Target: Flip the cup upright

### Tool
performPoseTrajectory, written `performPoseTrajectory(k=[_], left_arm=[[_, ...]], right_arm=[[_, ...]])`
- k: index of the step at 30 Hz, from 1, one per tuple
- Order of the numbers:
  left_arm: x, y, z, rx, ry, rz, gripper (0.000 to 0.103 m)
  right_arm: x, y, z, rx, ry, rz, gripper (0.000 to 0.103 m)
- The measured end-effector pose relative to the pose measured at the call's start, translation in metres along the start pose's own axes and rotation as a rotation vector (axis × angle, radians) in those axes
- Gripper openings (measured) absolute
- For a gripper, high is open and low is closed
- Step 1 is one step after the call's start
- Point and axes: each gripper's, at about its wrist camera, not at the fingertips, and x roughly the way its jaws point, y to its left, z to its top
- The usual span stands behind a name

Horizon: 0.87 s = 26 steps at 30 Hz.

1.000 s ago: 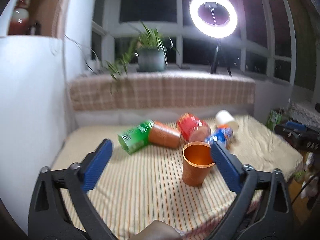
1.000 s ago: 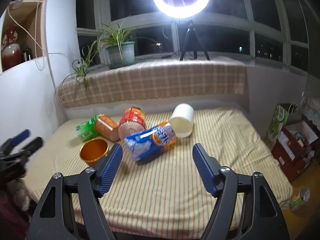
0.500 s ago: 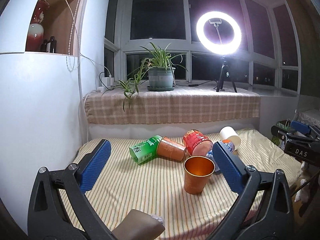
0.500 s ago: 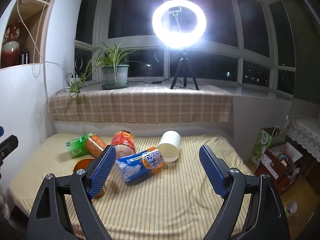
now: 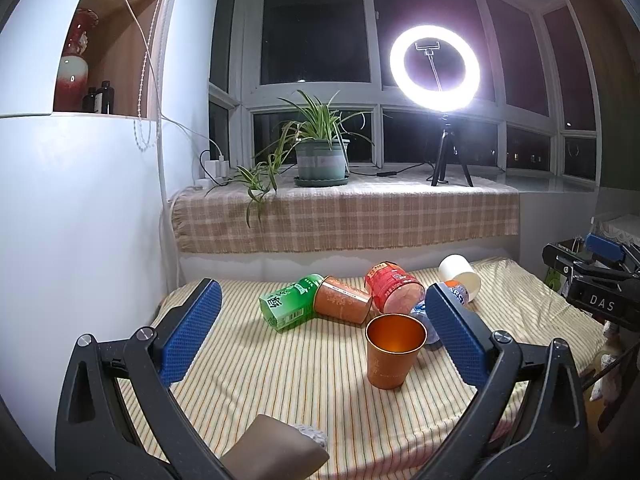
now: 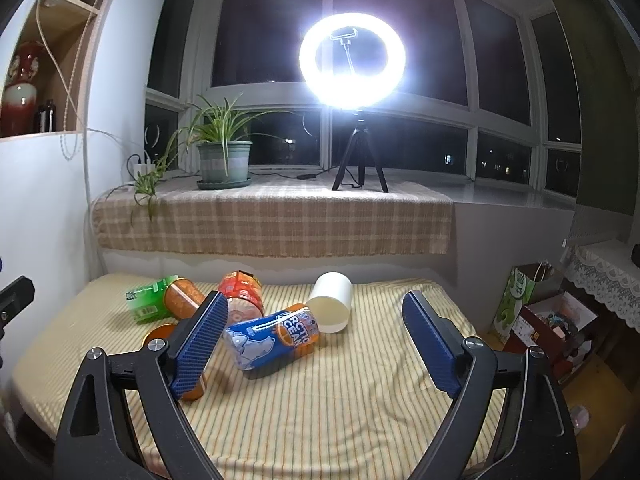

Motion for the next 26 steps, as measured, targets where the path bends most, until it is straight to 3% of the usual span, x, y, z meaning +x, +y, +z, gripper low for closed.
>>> performPoseTrajectory(k=[26], left_arm=[[0.012,0.011,0.001,-0.040,0.033,0.036,0.103]], right_arm=[[0.008,-0.001,-0.007,0.001,0.031,-0.005,0.089]])
